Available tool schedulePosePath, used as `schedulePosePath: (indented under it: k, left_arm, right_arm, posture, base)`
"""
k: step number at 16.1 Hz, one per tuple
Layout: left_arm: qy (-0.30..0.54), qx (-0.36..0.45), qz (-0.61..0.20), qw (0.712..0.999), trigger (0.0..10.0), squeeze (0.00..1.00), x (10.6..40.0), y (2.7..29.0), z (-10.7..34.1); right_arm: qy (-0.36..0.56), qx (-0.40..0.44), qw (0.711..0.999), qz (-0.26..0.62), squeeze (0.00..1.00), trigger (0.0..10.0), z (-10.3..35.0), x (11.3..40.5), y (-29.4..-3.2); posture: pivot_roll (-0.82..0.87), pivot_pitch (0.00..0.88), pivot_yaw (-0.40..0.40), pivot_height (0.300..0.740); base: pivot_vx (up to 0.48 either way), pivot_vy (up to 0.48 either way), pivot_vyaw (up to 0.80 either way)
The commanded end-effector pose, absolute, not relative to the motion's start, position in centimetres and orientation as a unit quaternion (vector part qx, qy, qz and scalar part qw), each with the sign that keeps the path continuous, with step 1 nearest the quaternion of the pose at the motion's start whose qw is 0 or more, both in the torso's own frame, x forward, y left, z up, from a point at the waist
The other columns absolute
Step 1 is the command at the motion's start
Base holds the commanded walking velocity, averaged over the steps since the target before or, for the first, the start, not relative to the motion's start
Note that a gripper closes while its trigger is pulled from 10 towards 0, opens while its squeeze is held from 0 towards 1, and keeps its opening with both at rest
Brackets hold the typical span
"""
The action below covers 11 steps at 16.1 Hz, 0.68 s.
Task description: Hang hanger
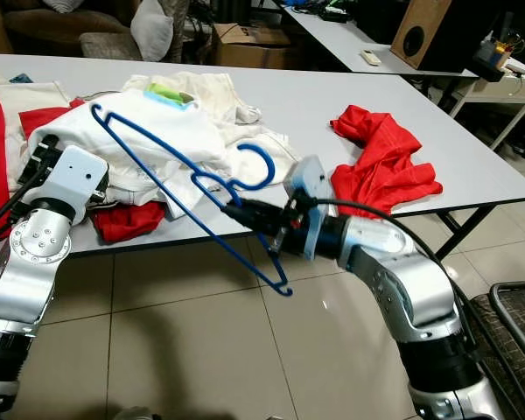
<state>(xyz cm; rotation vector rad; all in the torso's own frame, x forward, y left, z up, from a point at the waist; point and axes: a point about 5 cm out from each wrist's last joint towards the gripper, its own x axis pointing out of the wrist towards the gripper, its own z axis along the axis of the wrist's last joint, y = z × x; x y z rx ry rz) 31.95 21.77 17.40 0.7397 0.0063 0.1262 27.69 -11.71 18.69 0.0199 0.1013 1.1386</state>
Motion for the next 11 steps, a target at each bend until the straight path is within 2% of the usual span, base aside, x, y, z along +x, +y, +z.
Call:
schedulePosePath:
  k: [1,8,11]
  left_arm:
    - [-0.006,0.342,0.06,0.938,0.0,0.0,32.2,21.4,17.4]
    - [-0.021,0.357,0.04,0.933,0.0,0.0,32.7,21.3,18.0]
    - [-0.023,0.361,0.032,0.932,0.0,0.0,32.9,21.4,18.2]
  right_arm:
    - [0.039,0.006,0.847,0.53,0.0,10.0,19.3,27.7,-12.5]
    - [0.08,-0.025,0.86,0.504,0.0,10.0,17.9,27.1,-14.8]
    - [0.089,-0.027,0.861,0.5,0.0,10.0,17.3,26.7,-15.0]
  posture:
    - [-0.03,0.0,-0.134,0.74]
    - [-0.03,0.0,-0.135,0.74]
    - [-0.03,0.0,-0.131,0.74]
  base:
    - [0.0,0.0,0.0]
    - [0.0,0.0,0.0]
    - [0.0,0.0,0.0]
